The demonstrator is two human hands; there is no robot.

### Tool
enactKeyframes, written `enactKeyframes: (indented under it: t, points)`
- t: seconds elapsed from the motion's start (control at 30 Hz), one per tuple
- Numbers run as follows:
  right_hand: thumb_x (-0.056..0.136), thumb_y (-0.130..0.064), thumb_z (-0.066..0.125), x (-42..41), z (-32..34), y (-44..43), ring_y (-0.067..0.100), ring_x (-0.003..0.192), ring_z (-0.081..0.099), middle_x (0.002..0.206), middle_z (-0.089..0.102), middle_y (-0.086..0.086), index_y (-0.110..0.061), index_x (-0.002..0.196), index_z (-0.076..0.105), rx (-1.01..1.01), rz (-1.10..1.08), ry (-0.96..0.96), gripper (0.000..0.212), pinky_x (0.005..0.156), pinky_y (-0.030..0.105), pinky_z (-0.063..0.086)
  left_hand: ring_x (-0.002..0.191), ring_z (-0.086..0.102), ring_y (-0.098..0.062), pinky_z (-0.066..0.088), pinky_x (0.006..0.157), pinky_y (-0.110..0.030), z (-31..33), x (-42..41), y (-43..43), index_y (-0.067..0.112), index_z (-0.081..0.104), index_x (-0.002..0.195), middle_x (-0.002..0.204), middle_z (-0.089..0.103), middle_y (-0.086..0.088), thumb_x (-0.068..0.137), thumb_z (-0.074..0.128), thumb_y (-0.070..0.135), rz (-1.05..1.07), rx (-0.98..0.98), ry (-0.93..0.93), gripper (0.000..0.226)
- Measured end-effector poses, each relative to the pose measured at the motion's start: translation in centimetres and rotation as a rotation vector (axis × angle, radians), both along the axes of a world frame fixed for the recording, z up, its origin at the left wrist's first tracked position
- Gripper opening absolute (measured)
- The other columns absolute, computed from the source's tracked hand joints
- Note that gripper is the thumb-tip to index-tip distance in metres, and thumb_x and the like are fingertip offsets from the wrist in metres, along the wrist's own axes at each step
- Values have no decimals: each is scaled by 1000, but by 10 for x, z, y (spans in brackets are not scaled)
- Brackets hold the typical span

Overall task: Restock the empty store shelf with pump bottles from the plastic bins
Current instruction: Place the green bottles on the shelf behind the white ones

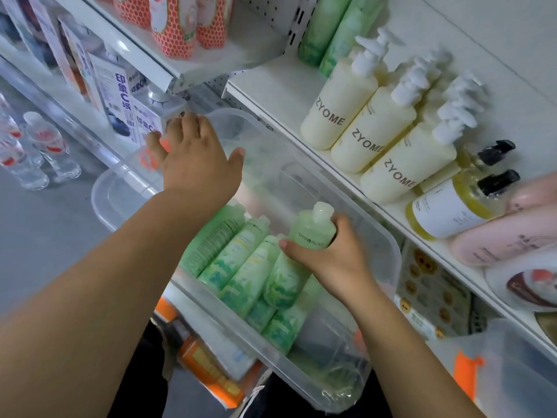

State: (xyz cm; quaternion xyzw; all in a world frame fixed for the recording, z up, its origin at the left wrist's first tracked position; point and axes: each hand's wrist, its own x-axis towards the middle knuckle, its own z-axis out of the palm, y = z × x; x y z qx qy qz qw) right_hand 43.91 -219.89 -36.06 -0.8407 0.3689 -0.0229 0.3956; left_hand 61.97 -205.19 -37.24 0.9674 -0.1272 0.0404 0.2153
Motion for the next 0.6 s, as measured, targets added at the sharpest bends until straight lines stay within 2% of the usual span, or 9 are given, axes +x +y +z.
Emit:
enactKeyframes:
  t: [0.13, 0.17, 0.23, 0.3, 0.4, 0.47, 0.53, 0.6]
  points:
    - [54, -57, 91, 11, 28, 7, 3, 89, 65, 97, 65, -15, -39, 101, 50, -156, -2, -197, 64, 82, 38, 58, 133, 38, -39, 24, 112, -52, 15, 16, -1, 1, 46, 136, 142, 46, -19, 98, 36, 55, -22, -42, 74, 67]
    - [56, -57, 91, 18, 38, 8, 3, 91, 65, 97, 64, -15, -39, 101, 50, -186, 7, -252, 63, 84, 36, 58, 124, 46, -40, 31, 107, -51, 18, 20, 0, 2, 52, 129, 133, 53, -20, 99, 36, 53, -23, -88, 57, 61]
    - [59, -54, 92, 34, 55, 9, 0, 91, 63, 98, 63, -17, -38, 105, 50, -233, 57, -329, 64, 84, 30, 56, 95, 56, -38, 44, 86, -44, 23, 28, 3, 3, 60, 110, 105, 63, -20, 101, 38, 45, -5, -220, 11, 48]
    - [61, -52, 92, 52, 72, 11, -3, 89, 63, 98, 63, -18, -33, 110, 51, -247, 100, -354, 67, 82, 24, 55, 76, 50, -33, 40, 68, -37, 24, 38, 4, 4, 60, 98, 84, 58, -15, 102, 37, 40, 34, -274, 2, 43]
    - [60, -49, 94, 79, 95, 13, 1, 86, 65, 97, 66, -13, -29, 106, 54, -278, 136, -393, 64, 80, 26, 56, 76, 51, -33, 42, 67, -37, 22, 56, 3, 6, 58, 90, 82, 58, -15, 102, 35, 41, 45, -301, 83, 43]
    - [61, -50, 94, 97, 114, 11, 4, 88, 67, 98, 66, -12, -31, 103, 53, -317, 141, -418, 61, 82, 30, 58, 75, 51, -32, 43, 68, -37, 22, 63, -1, 11, 52, 77, 79, 59, -15, 101, 37, 43, 7, -348, 143, 43]
    - [64, -50, 92, 117, 137, 6, 5, 92, 68, 102, 66, -12, -33, 105, 52, -341, 157, -415, 60, 83, 34, 59, 70, 49, -32, 38, 63, -35, 21, 68, -4, 13, 44, 65, 66, 51, -9, 102, 38, 43, -19, -400, 163, 48]
    - [66, -48, 92, 137, 159, 1, 9, 95, 70, 104, 66, -11, -34, 106, 52, -334, 180, -420, 58, 79, 38, 62, 65, 47, -32, 31, 58, -34, 19, 73, -5, 10, 46, 63, 61, 47, -9, 102, 38, 44, -4, -444, 153, 52]
